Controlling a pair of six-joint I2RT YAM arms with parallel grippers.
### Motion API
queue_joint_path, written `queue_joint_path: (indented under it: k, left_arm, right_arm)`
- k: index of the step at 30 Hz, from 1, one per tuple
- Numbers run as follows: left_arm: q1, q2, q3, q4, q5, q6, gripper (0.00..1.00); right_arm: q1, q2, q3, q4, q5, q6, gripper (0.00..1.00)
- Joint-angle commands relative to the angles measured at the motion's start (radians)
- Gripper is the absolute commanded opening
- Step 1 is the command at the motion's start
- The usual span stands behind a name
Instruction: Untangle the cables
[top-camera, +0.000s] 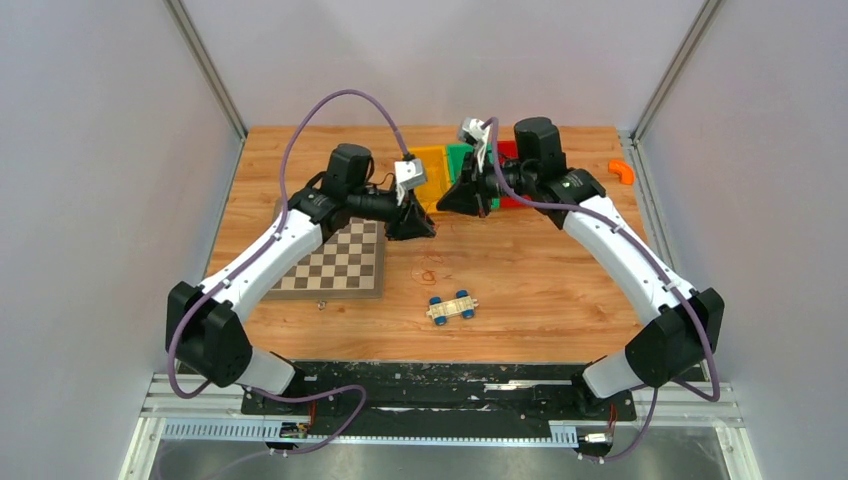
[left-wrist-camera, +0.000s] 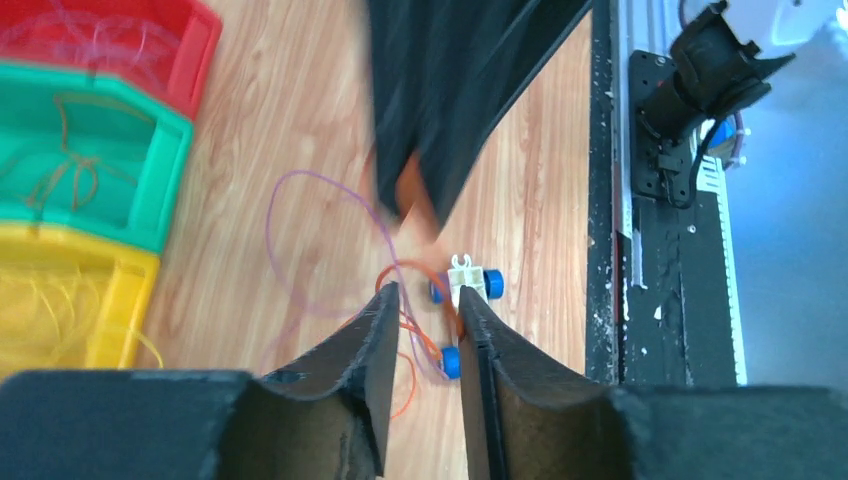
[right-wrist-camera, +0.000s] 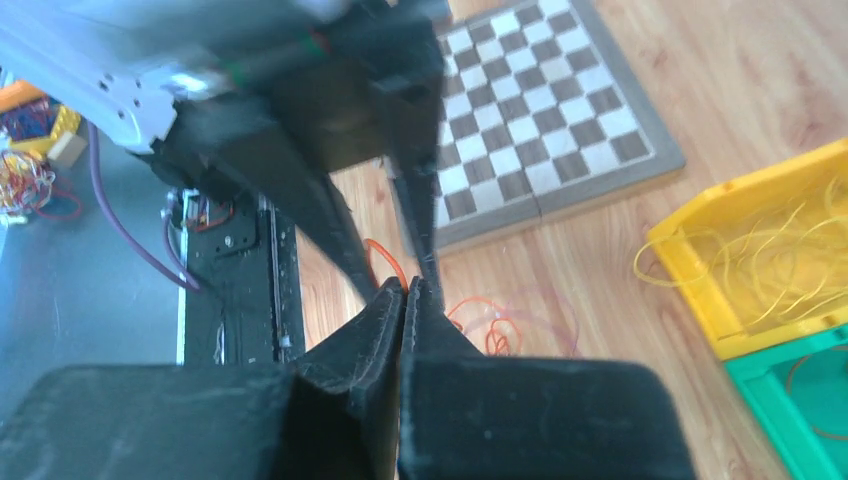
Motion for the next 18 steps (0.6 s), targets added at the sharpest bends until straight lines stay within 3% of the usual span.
queue_joint_path:
  k: [1, 4, 15, 18]
  left_arm:
    - [0.092, -0.034, -0.146, 0.182, 0.038, -0.154, 0.44]
    - [0.117, -0.022, -0.206, 0.190, 0.021, -0.110, 0.54]
    - [0.170, 0.021, -0.342, 0.300, -0.004, -0.156, 0.56]
    - [0.182, -0.013, -0.355, 0.319, -0.008, -0.154, 0.62]
  right_arm:
    - [0.004, -0.015, 0.146, 0.122, -0.004, 0.117, 0.00]
    - [0.002, -0.012, 0.231, 0.184, 0.039, 0.180, 0.00]
    - [-0.072, -0.001, 0.467, 0.433, 0.233, 0.393, 0.00]
    - [-0.079, 0.015, 0.523, 0.455, 0.237, 0.410, 0.00]
